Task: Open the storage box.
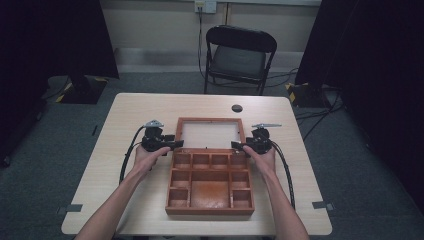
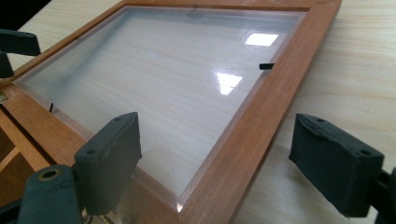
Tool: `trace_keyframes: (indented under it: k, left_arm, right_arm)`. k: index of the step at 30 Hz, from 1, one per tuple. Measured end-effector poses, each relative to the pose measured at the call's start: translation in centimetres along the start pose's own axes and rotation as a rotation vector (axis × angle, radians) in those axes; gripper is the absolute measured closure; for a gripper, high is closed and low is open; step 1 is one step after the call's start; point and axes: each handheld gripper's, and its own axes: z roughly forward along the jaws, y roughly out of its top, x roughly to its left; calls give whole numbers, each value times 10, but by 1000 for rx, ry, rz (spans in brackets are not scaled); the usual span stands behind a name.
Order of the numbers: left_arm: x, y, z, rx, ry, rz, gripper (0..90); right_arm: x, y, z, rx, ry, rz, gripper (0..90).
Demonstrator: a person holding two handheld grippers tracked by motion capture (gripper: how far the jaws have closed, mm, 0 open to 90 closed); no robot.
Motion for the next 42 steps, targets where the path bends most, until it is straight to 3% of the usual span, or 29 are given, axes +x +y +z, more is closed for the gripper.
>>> trace_keyframes:
  k: [3, 5, 9, 13, 17, 22, 28, 34, 38, 42]
  left_arm:
    - [-1, 0, -5, 2, 28, 18, 382]
    - [-1, 0, -9, -18, 34, 9, 364]
    - [0, -1, -15, -5, 45, 12, 348]
    - [-6, -4, -28, 41, 84, 84, 336]
    - [-8, -9, -41, 46, 94, 96, 320]
    - [-10, -16, -54, 59, 101, 86, 306]
    - [-12, -29, -67, 67, 124, 82, 288]
    - [-4, -45, -78, 120, 188, 61, 283]
    - [2, -57, -87, 152, 218, 42, 273]
    - [5, -67, -96, 179, 242, 53, 268]
  right_arm:
    - [0, 0, -4, -5, -7, 2, 156]
    - [1, 0, -7, -12, -10, -6, 156]
    - [6, 1, -16, -34, -10, -24, 169]
    - [8, -2, -27, -38, -6, -31, 166]
    - [12, -6, -39, -35, -8, -45, 155]
    - [17, -11, -61, -51, -27, -80, 152]
    - [17, -26, -83, -58, -40, -78, 149]
    - [17, -45, -102, -23, -75, -98, 148]
    - [11, -61, -116, -1, -130, -94, 148]
    - [1, -79, -126, 29, -167, -53, 152]
